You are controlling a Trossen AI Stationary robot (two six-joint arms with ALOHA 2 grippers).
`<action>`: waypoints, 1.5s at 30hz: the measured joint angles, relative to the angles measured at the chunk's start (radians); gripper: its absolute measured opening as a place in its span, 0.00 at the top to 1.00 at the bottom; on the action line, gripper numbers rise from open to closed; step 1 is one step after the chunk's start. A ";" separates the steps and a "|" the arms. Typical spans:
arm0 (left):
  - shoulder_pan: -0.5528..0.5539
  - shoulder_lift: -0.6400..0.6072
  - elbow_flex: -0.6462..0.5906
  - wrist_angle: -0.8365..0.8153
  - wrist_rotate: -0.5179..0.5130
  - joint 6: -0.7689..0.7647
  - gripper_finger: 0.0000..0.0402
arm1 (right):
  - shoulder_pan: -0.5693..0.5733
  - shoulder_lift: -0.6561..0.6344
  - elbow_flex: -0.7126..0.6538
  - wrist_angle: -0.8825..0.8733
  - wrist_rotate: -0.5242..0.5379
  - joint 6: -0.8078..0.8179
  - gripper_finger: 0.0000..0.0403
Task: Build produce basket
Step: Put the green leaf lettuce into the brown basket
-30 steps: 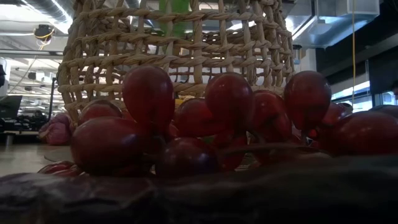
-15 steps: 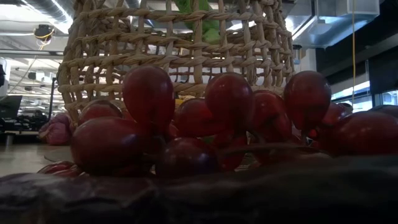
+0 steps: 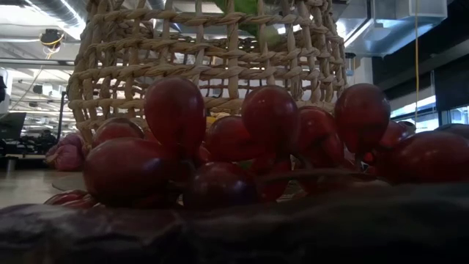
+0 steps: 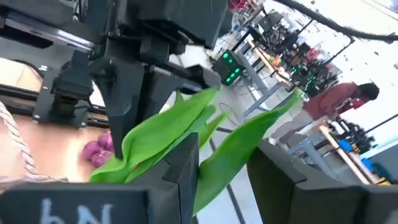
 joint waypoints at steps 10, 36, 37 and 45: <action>-0.040 0.035 -0.002 -0.008 0.029 0.004 1.00 | -0.003 0.000 0.000 0.085 0.037 -0.016 0.69; -0.068 0.069 0.000 0.001 0.029 0.138 1.00 | -0.002 -0.030 0.001 0.072 0.105 -0.016 0.69; -0.068 0.070 0.000 -0.007 0.029 0.150 1.00 | -0.002 -0.030 0.001 0.072 0.105 -0.016 0.69; -0.069 0.083 0.000 0.027 0.198 0.128 1.00 | -0.002 -0.034 0.000 0.066 0.105 -0.016 0.69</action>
